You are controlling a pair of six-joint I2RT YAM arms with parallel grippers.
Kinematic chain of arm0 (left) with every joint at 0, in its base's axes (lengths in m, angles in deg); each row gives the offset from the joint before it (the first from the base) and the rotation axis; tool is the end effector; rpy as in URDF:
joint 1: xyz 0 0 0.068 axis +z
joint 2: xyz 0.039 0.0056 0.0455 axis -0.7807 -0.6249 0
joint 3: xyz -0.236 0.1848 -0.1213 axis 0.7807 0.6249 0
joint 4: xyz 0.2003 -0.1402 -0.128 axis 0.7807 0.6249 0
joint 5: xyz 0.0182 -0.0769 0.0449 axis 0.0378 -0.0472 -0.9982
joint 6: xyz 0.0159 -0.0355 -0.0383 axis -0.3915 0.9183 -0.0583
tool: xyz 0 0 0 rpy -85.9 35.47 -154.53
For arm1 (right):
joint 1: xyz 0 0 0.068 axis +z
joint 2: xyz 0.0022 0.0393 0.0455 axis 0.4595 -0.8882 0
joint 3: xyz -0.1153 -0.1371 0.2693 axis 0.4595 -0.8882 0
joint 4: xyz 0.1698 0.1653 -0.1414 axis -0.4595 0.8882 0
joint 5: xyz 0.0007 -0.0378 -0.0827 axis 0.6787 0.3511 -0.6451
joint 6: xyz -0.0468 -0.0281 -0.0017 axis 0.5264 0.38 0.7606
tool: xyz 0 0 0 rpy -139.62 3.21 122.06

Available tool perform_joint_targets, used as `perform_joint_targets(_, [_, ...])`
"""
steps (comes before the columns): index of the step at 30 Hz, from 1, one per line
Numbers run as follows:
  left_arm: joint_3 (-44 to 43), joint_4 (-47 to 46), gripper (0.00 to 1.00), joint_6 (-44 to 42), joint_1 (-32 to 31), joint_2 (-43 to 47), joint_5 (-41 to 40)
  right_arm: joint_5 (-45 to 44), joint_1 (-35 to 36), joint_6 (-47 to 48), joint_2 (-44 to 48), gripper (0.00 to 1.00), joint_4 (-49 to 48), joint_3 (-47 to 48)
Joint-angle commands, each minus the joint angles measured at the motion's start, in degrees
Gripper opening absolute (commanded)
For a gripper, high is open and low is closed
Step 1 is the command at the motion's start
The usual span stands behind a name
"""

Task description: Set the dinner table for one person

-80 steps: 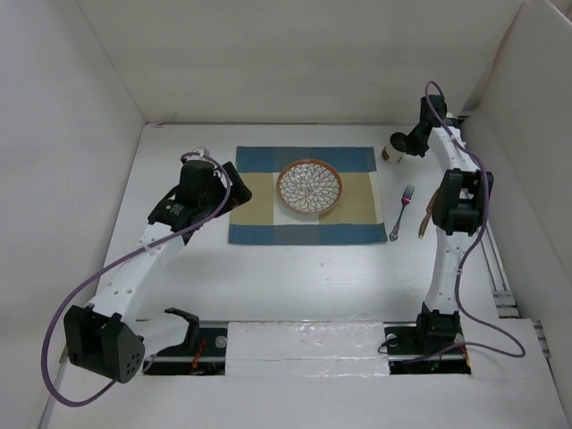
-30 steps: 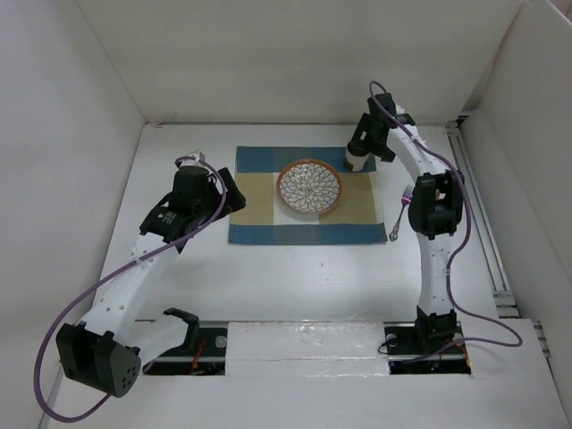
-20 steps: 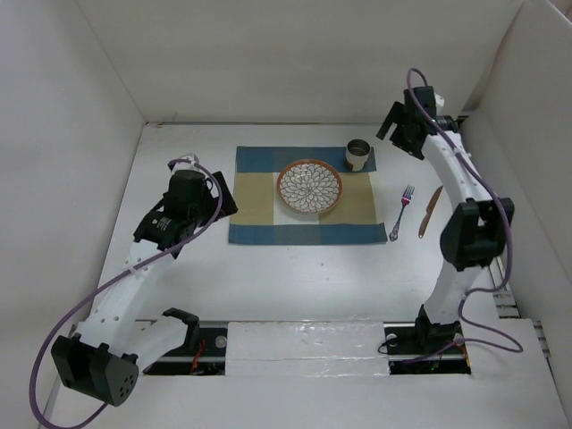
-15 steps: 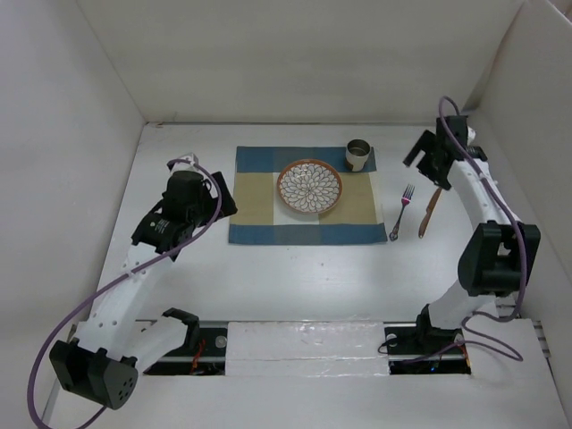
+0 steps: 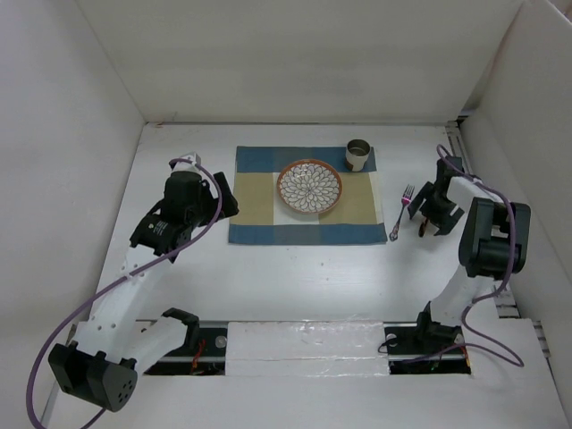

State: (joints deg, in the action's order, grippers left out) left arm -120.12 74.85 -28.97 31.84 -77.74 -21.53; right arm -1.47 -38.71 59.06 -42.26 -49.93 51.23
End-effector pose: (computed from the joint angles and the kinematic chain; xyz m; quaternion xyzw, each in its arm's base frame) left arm 0.1858 -0.0615 0.3829 -0.0784 0.8573 -0.1563 0.4842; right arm 0.3523 -0.0752 0.2152 0.3524 0.9197 -0.0337 0.1698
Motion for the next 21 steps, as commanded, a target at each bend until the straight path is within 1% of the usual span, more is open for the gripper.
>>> perform_joint_targets(1, [0.7, -1.6, 1.0, -1.4, 0.0, 1.7, 1.6, 1.5, -0.6, 1.0, -2.6, 0.92, -1.5, 3.0])
perform_joint_targets(2, [0.7, -1.6, 1.0, -1.4, 0.0, 2.2, 1.6, 1.5, -0.6, 1.0, -4.5, 0.91, -0.8, 4.5])
perform_joint_targets(7, [0.7, -1.6, 1.0, -1.4, 0.0, 2.8, 1.6, 0.2, -1.1, 1.0, -5.2, 0.9, -0.3, 5.2])
perform_joint_targets(9, [0.7, -1.6, 1.0, -1.4, 0.0, 2.8, 1.6, 0.2, -2.3, 1.0, -6.7, 0.86, 0.3, 6.5])
perform_joint_targets(11, [0.7, -1.6, 1.0, -1.4, 0.0, 2.8, 1.6, -0.4, -2.3, 1.0, -7.2, 0.84, 0.8, 7.1])
perform_joint_targets(12, [0.7, -1.6, 1.0, -1.4, 0.0, 2.8, 1.6, -0.4, -2.3, 1.0, -7.2, 0.79, 1.5, 7.7])
perform_joint_targets(13, [0.7, -1.6, 1.0, -1.4, 0.0, 3.3, 1.6, -1.2, -2.3, 1.0, -8.0, 0.77, 2.0, 7.7])
perform_joint_targets(15, [0.7, -1.6, 1.0, -1.4, 0.0, 3.3, 1.6, -2.0, -2.3, 1.0, -8.6, 0.68, 3.3, 8.5])
perform_joint_targets(18, [0.7, -1.6, 1.0, -1.4, 0.0, 3.3, 1.6, -2.0, -2.3, 1.7, -9.2, 0.61, 4.3, 9.1])
perform_joint_targets(19, [0.7, -1.6, 1.0, -1.4, 0.0, 3.3, 1.6, -2.0, -2.3, 1.7, -9.2, 0.56, 4.3, 9.1])
perform_joint_targets(20, [0.7, -1.6, 1.0, -1.4, 0.0, 3.3, 1.6, -2.0, -2.3, 2.2, -9.2, 0.54, 4.3, 9.1])
perform_joint_targets(21, [0.7, -1.6, 1.0, -1.4, 0.0, 3.8, 1.1, -2.0, -2.3, 2.2, -9.2, 0.49, 4.8, 9.6])
